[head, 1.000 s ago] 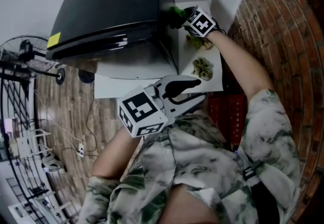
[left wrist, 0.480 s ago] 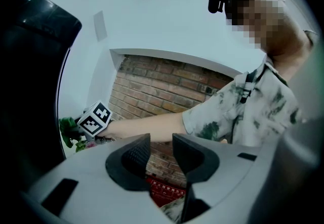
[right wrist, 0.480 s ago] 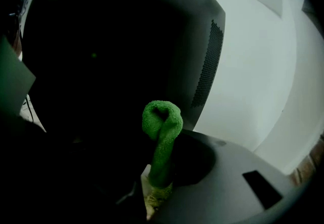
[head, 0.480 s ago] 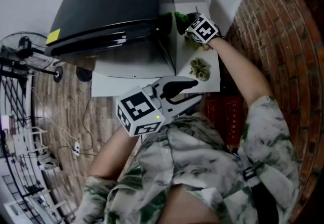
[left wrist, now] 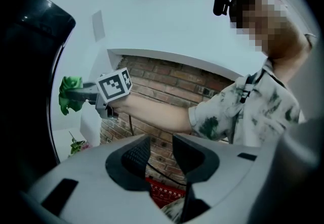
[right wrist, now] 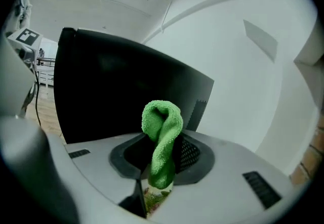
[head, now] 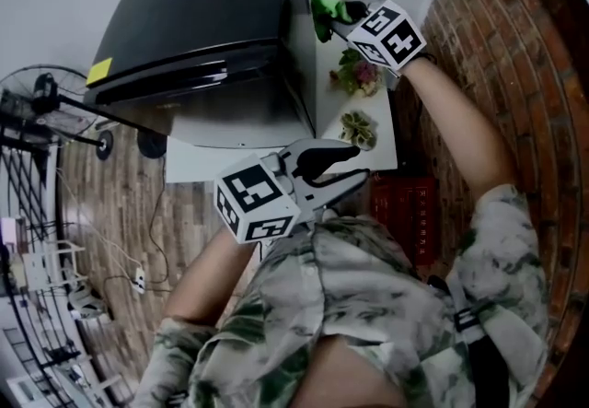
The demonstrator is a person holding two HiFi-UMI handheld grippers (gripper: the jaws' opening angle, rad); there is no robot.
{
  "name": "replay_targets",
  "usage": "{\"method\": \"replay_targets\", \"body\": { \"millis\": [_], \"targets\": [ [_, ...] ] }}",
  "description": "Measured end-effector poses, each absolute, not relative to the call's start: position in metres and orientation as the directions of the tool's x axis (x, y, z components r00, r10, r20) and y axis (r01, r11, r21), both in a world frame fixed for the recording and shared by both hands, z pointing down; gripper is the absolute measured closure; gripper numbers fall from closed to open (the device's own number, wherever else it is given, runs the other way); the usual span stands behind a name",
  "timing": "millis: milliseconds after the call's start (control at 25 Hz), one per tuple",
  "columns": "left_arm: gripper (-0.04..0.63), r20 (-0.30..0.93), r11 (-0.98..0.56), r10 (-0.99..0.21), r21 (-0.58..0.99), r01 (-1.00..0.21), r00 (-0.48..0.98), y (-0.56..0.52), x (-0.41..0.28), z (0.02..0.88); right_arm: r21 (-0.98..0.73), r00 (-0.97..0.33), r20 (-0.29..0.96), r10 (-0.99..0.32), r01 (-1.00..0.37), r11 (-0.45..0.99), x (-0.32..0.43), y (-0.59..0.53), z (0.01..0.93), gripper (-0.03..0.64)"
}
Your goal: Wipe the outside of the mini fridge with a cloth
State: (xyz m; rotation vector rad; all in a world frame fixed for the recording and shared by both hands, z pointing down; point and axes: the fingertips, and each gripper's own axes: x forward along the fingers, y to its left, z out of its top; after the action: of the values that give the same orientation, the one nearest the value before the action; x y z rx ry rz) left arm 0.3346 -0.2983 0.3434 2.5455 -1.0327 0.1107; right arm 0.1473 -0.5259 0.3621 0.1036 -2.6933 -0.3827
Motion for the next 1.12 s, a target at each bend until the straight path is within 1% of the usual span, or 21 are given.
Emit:
{"method": "replay_targets", "body": {
  "millis": [240,400,800,1120],
  "targets": [
    [0.459,0.22,-0.652,-0.654,0.321,-0.687,0.724,-0.298,0.338,0.342,0.351,-0.942,0.318,-0.113,0.006,0.936,0.144,-0.511,0.3,0.505],
    [0.459,0.224,-0.643,-0.66,0.325,-0.694,0.717,-0.295,0.337,0.343,0.41,-0.948,0.299,-0.104,0.029,0.911,0.135,-0.498,0.289,0.505],
    [0.459,0.233,-0.627,-0.668,0.335,-0.703,0.707,-0.29,0.332,0.349,0.394,-0.93,0.356,-0.091,0.061,0.917,0.132,-0.486,0.335,0.505],
    [0.459,0.24,-0.632,-0.655,0.344,-0.694,0.716,-0.287,0.331,0.355,0.363,-0.906,0.416,-0.083,0.081,0.928,0.133,-0.48,0.391,0.505]
  ]
}}
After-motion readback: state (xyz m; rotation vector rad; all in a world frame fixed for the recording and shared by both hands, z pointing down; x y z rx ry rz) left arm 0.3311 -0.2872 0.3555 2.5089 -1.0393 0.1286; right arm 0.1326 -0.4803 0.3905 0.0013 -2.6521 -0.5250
